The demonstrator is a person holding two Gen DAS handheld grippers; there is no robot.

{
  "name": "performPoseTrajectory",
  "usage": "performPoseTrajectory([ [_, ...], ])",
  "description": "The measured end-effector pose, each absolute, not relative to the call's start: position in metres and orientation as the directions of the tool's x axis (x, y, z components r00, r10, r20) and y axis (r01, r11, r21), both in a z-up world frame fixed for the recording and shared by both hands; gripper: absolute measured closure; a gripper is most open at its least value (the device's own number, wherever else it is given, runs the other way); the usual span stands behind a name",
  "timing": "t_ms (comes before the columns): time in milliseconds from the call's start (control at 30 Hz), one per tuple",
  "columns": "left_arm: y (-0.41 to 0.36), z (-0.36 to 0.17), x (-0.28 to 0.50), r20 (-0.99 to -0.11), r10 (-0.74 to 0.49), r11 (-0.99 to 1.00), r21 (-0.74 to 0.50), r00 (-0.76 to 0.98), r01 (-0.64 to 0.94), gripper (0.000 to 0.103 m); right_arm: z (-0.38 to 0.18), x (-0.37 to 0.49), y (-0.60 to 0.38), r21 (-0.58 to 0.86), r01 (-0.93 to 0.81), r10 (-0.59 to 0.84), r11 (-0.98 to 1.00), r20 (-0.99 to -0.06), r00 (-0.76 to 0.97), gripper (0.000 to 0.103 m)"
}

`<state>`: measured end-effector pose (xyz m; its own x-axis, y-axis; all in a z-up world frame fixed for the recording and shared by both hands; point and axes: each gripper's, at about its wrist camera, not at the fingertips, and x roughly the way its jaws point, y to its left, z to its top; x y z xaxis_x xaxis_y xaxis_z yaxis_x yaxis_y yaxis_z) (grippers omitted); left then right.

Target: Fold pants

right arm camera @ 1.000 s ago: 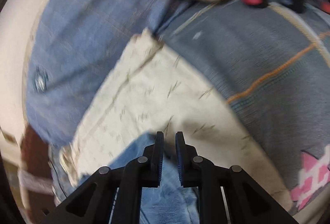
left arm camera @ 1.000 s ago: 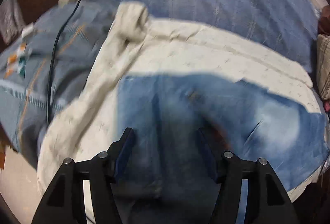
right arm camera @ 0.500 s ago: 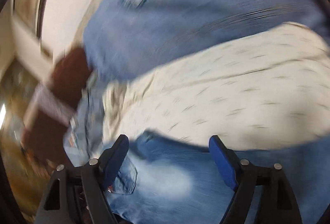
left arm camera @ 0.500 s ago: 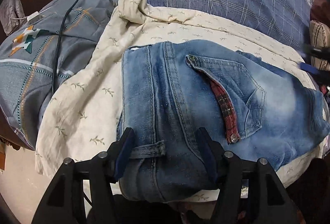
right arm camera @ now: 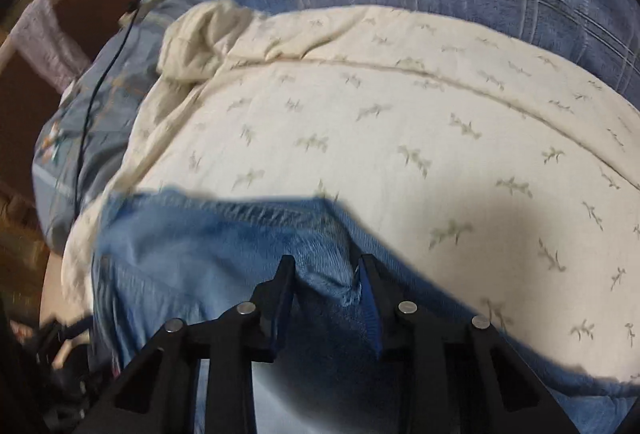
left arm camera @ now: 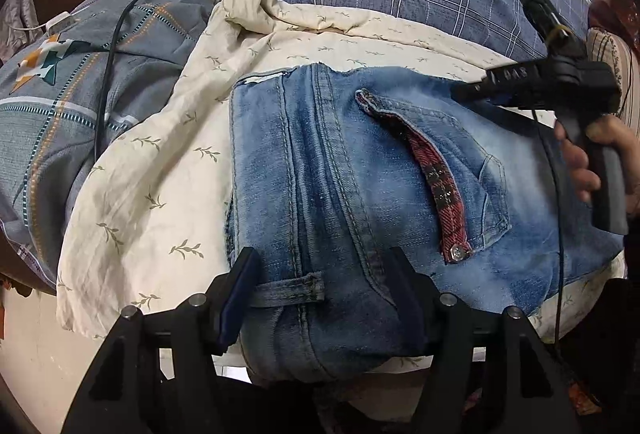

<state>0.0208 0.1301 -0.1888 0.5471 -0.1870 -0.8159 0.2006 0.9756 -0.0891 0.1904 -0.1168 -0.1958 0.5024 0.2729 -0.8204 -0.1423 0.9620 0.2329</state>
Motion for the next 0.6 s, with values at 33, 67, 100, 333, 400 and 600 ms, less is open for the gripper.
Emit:
performPoseTrajectory([
  [33,0.131,-0.186,0.02,-0.814,-0.19,0.976,-0.095,0.548,0.196,0.036,-0.195,0.193,-0.12,0.252,-0.112,0.273,0.961,-0.811,0.518,0.069],
  [67,0.133,-0.181,0.019,-0.811,-0.197,0.976,-0.109,0.55,0.189,0.036,-0.194,0.192,-0.125,0.277,-0.089,0.281,0.957,-0.802,0.527,0.069],
  [100,0.134,-0.177,0.018,-0.807,-0.203,0.976,-0.119,0.554,0.184,0.036,-0.192,0.19,-0.129,0.304,-0.078,0.298,0.949,-0.793,0.532,0.069],
  [333,0.103,-0.121,0.001,-0.682,-0.255,0.957,-0.075,0.686,0.282,0.036,-0.151,0.108,-0.203,0.453,0.029,0.307,0.891,-0.649,0.696,0.067],
  [400,0.079,-0.112,0.002,-0.66,-0.304,0.934,-0.065,0.688,0.351,0.032,-0.15,0.076,-0.233,0.461,0.09,0.266,0.883,-0.648,0.714,0.067],
  [600,0.015,-0.148,0.026,-0.762,-0.262,0.913,0.003,0.592,0.407,0.026,-0.168,-0.019,-0.313,0.452,0.309,0.119,0.837,-0.701,0.703,0.067],
])
